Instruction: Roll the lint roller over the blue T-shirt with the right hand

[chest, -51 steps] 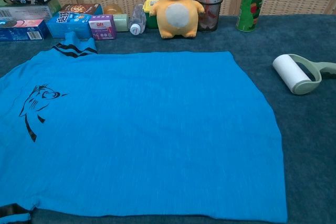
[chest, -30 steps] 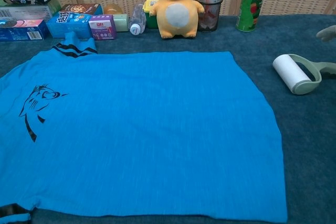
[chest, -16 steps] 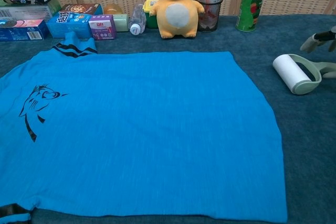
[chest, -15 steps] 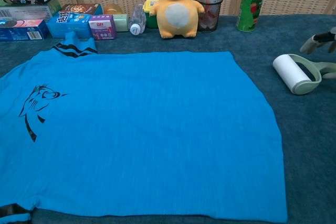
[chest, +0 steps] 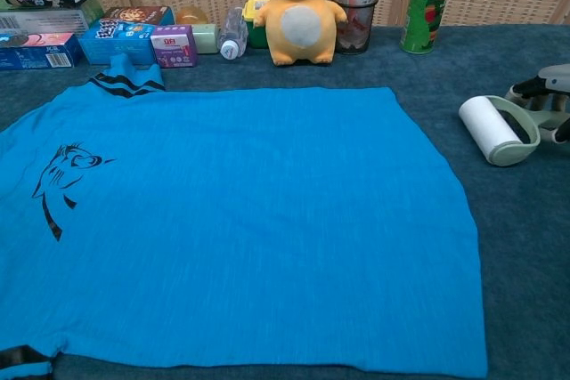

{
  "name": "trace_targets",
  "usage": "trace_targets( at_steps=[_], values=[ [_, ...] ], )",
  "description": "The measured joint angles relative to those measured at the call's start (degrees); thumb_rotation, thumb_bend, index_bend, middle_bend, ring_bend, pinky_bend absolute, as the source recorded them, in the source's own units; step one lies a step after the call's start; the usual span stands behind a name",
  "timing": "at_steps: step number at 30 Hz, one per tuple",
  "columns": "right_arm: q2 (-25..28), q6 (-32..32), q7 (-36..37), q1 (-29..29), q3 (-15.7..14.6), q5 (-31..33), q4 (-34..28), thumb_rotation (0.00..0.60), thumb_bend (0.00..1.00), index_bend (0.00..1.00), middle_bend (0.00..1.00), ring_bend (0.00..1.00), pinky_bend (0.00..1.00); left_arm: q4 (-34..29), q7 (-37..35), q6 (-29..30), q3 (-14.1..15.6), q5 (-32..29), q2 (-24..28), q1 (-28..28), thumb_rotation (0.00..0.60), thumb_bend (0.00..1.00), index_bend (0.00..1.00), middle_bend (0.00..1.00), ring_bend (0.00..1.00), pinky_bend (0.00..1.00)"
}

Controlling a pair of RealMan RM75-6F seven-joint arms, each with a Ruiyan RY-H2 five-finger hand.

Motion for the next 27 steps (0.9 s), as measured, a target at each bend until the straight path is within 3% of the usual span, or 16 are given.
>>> trace_targets(
  at_steps=[4, 6, 11, 18, 27],
  values=[
    [-1.4, 0.5, 0.3, 0.1, -0.4, -0.2, 1.4, 0.600, 0.93, 0.44, 0.57, 0.60, 0.70, 0.0, -0.1, -0.1, -0.1, -0.3, 0.1, -0.1, 0.600, 0.11, 0.00, 0.00, 0.00, 0.00],
    [-1.6, 0.8, 0.5, 0.0, -0.7, -0.4, 1.6, 0.600, 1.00, 0.49, 0.62, 0.66, 0.77, 0.0, -0.1, -0.1, -0.1, -0.3, 0.1, -0.2, 0.600, 0.11, 0.00, 0.00, 0.00, 0.00],
    [-1.8, 2.0, 1.0, -0.3, -1.0, -0.7, 1.5, 0.600, 1.00, 0.56, 0.69, 0.73, 0.87, 0.0, -0.2, -0.1, 0.0, -0.2, 0.1, -0.2, 0.600, 0.11, 0.00, 0.00, 0.00, 0.00],
    [-0.7, 4.0, -0.1, -0.9, -0.6, -0.1, -1.0, 0.600, 1.00, 0.56, 0.70, 0.77, 0.96, 0.0, -0.5, 0.1, 0.2, 0.2, 0.2, -0.1, 0.600, 0.11, 0.00, 0.00, 0.00, 0.00],
    [6.5, -0.7, -6.4, 2.0, 2.1, 3.1, -14.8, 0.600, 1.00, 0.55, 0.71, 0.83, 1.00, -0.1, -0.5, 0.0, 0.5, 0.7, 0.2, -0.1, 0.600, 0.11, 0.00, 0.00, 0.00, 0.00]
  ],
)
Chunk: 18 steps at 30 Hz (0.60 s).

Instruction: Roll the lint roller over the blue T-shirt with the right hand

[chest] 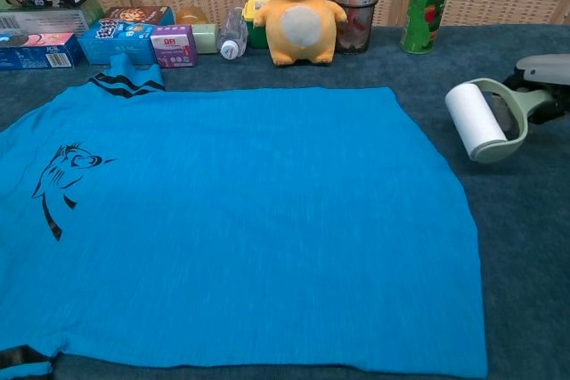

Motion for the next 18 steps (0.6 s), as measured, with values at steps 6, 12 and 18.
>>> trace_targets(
  at_steps=[6, 12, 18],
  values=[
    [6.3, -7.0, -9.0, 4.1, 4.0, 6.9, -13.2, 0.600, 1.00, 0.54, 0.72, 0.86, 1.00, 0.2, -1.5, 0.3, 0.1, 0.6, 0.5, 0.2, 0.600, 0.11, 0.00, 0.00, 0.00, 0.00],
    [10.1, -13.8, -18.3, 9.1, 6.8, 18.9, -20.5, 0.600, 1.00, 0.54, 0.74, 0.89, 1.00, 0.6, -3.0, 0.1, 0.4, 1.5, 1.0, 0.2, 0.600, 0.11, 0.00, 0.00, 0.00, 0.00],
    [10.3, -15.5, -28.3, 14.2, 5.7, 32.6, -22.9, 0.600, 1.00, 0.54, 0.74, 0.90, 1.00, 0.8, -3.7, 0.0, 0.6, 2.2, 1.3, 0.2, 0.600, 0.11, 0.00, 0.00, 0.00, 0.00]
  ],
)
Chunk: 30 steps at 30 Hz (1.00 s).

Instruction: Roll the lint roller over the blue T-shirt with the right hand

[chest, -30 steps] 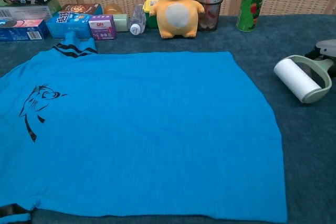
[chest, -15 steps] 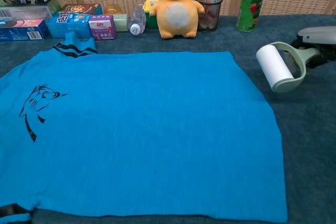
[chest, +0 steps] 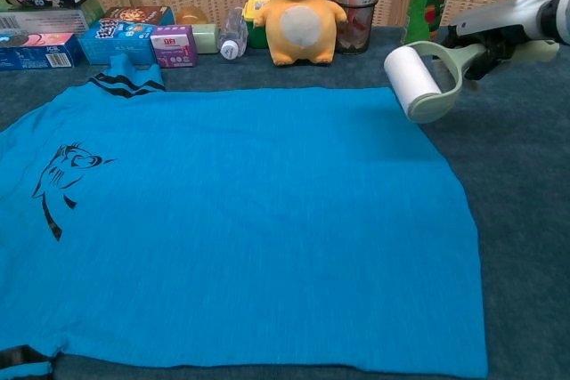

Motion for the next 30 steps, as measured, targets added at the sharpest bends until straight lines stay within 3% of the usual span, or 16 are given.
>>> trace_targets(
  at_steps=[7, 13, 22, 30],
  values=[
    [-3.4, 10.1, -18.7, 6.5, -4.7, 19.3, -4.4, 0.600, 1.00, 0.54, 0.74, 0.90, 1.00, 0.1, -0.3, 0.0, 0.2, 0.4, 0.1, 0.0, 0.600, 0.11, 0.00, 0.00, 0.00, 0.00],
    [-8.1, 21.4, -33.6, 12.7, -6.5, 33.7, -9.4, 0.600, 1.00, 0.54, 0.74, 0.90, 1.00, 0.0, 0.0, -0.3, 0.3, 0.5, 0.1, -0.1, 0.600, 0.11, 0.00, 0.00, 0.00, 0.00],
    [-16.2, 26.6, -46.5, 20.0, -4.6, 49.3, -10.4, 0.600, 1.00, 0.54, 0.74, 0.90, 1.00, 0.1, -0.4, -0.3, 0.4, 0.6, 0.3, 0.0, 0.600, 0.11, 0.00, 0.00, 0.00, 0.00],
    [-21.0, 26.5, -52.9, 23.3, -1.6, 57.5, -6.6, 0.600, 1.00, 0.55, 0.74, 0.90, 1.00, 0.4, -1.0, -0.7, 0.4, 0.6, 0.5, -0.2, 0.600, 0.11, 0.00, 0.00, 0.00, 0.00]
  ],
)
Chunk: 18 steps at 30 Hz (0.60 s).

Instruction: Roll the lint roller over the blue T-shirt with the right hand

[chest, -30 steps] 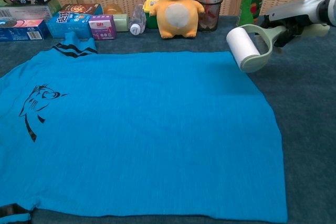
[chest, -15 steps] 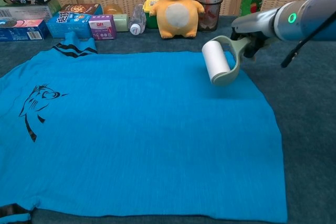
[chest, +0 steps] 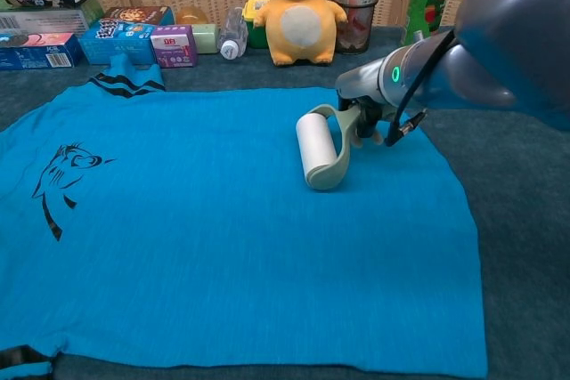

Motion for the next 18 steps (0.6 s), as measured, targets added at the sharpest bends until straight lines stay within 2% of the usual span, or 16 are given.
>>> trace_targets(
  at_steps=[6, 18],
  values=[
    [-1.9, 0.3, -0.7, -1.0, -0.8, -3.0, 2.3, 0.600, 1.00, 0.55, 0.74, 0.90, 1.00, 0.0, -0.1, 0.1, 0.0, -0.1, 0.0, 0.1, 0.600, 0.11, 0.00, 0.00, 0.00, 0.00],
    [-1.7, 3.6, 1.5, -7.3, -5.2, -15.8, 4.0, 0.600, 1.00, 0.55, 0.74, 0.90, 1.00, -0.2, 0.8, 0.2, -0.1, -0.4, -0.2, 0.1, 0.600, 0.11, 0.00, 0.00, 0.00, 0.00]
  ],
)
